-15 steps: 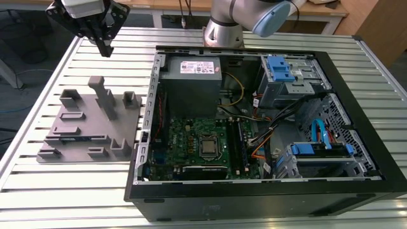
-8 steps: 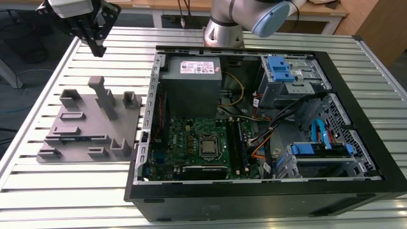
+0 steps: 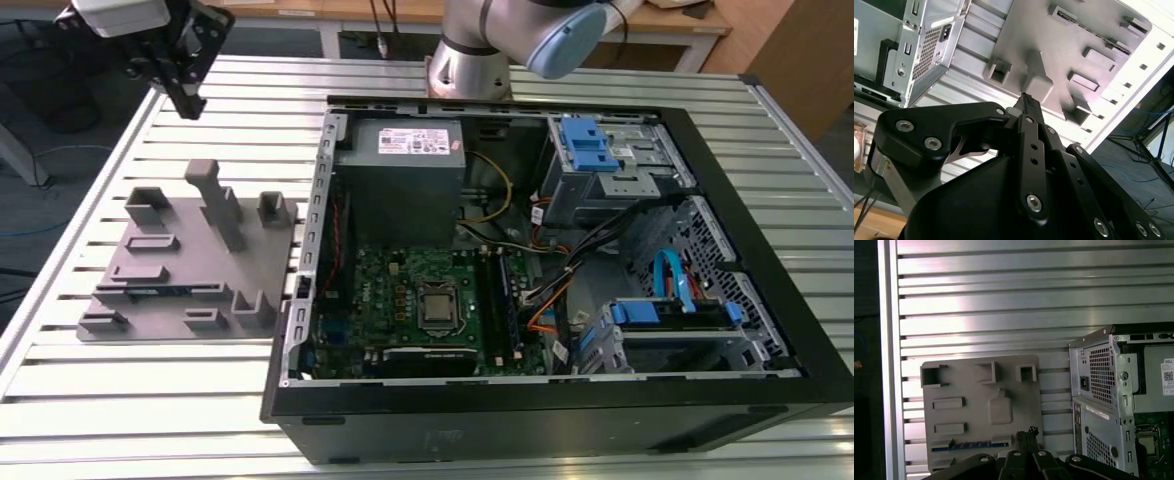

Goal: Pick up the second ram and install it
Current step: 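Reach for the second ram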

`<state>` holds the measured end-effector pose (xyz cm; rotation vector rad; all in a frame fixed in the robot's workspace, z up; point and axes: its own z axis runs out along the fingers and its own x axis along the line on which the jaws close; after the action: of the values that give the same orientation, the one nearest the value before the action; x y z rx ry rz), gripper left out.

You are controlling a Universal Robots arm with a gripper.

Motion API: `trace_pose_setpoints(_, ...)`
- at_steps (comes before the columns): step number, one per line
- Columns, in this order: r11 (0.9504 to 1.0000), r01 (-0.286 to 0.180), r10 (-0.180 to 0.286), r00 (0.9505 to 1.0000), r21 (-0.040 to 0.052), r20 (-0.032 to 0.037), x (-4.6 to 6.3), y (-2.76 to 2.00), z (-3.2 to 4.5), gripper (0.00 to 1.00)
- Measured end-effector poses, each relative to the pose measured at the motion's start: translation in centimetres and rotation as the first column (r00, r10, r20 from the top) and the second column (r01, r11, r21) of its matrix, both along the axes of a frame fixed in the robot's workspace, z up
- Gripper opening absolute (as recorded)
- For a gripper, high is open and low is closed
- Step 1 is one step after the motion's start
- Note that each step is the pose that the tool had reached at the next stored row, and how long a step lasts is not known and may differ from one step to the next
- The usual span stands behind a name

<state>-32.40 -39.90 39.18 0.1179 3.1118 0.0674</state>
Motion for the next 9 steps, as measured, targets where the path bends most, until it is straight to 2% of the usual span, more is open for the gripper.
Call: trace_pose_setpoints(9, 1.0000, 0.000, 0.000, 1.0000, 0.0000, 0.0000, -1.7, 0.00, -0.03, 0.11)
